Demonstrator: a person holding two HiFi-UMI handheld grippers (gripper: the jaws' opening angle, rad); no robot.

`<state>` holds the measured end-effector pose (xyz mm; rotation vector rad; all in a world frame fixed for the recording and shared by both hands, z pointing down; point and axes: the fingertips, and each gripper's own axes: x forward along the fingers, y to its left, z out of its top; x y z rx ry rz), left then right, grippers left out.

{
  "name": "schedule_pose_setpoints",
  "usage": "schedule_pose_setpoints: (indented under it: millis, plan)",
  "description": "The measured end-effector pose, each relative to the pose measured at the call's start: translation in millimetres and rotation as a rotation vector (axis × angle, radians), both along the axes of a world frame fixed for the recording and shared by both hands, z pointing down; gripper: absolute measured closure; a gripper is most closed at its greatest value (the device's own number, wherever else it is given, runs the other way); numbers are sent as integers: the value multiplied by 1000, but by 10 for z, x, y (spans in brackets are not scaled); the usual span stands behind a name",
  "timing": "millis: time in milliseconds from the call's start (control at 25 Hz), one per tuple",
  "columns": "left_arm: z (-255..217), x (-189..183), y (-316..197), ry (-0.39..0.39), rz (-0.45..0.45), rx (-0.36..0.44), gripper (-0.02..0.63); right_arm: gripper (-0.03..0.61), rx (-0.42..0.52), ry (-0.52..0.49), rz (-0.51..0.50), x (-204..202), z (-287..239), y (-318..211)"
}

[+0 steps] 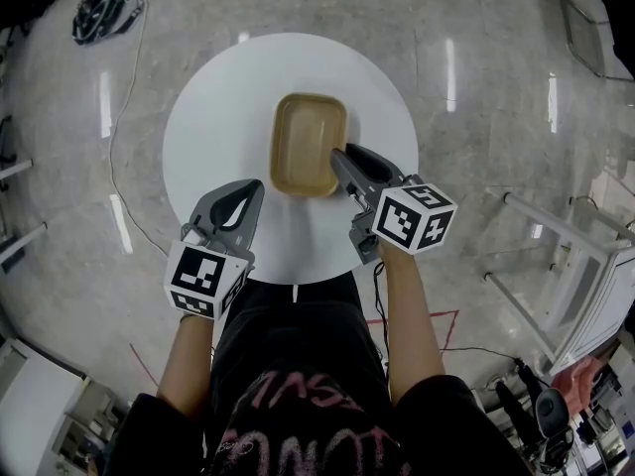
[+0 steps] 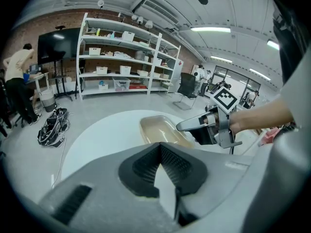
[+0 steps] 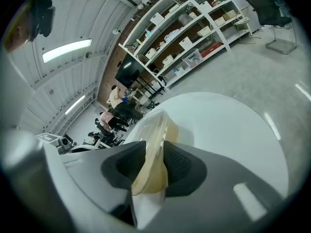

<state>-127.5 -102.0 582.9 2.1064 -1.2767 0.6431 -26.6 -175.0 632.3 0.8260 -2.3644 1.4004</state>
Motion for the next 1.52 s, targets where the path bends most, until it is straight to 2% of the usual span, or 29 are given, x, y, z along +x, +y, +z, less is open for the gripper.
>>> schedule_pose_setpoints:
  millis: [360,440,520,1520]
  plan:
    - [-25,-16,5,1,-2,9,615,474,36,2,11,8,-78,6]
    - [-32,-11,1,1,-2,11,615,510,46,4,19,17,-97,-3]
    - [-45,-7,-6,1,0,13,615,517,61,5,20,13,-131,-19]
    - [-339,148,156,-24,-9,61,615,525,189,-23,-5,77,-596,169]
